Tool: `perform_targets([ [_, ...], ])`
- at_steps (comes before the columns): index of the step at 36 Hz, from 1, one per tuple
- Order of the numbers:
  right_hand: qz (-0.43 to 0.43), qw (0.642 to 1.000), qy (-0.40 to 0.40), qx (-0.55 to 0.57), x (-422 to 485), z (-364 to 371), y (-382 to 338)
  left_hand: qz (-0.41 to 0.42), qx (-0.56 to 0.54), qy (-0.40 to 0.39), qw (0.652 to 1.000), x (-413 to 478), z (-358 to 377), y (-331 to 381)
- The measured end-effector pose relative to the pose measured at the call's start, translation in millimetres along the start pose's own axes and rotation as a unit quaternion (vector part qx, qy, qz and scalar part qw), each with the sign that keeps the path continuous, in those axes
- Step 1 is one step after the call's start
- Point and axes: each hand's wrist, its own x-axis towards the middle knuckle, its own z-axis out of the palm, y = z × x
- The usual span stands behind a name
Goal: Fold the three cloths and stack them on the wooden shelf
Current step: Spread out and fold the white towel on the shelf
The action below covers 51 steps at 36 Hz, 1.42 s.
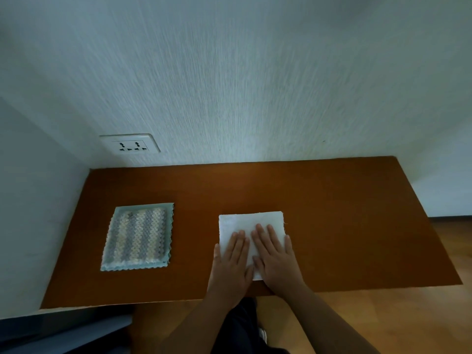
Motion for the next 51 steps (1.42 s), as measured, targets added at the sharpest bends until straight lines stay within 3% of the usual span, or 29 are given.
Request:
perform_targets([
  [14, 0.085, 0.994, -0.014, 0.07, -14, 0, 29, -0.097, 0.037, -0.03, 0.994, -15, -10, -32],
  [20, 0.152, 0.977, 0.009, 0.148, -16, -18, 27, -0.146, -0.035, -0.016, 0.988, -14, -22, -22],
  [24, 0.226, 0.929, 0.11, 0.273, -20, -31, 26, -0.075, -0.034, 0.021, 0.996, -19, -30, -19],
  [27, 0.267, 0.9, 0.047, 0.343, -15, -32, 25, -0.027, 0.016, -0.027, 0.999, -17, -32, -15],
  [31, 0.227, 0.913, -0.012, 0.339, -4, -26, 20, -0.063, 0.02, -0.12, 0.991, -6, -25, -14],
  [41, 0.198, 0.91, -0.037, 0.363, 25, -34, -4, -0.081, 0.105, -0.122, 0.984, 10, -48, -37],
  [51, 0.169, 0.906, -0.05, 0.384, 41, -43, -23, -0.105, 0.08, -0.164, 0.978, 19, -56, -56],
])
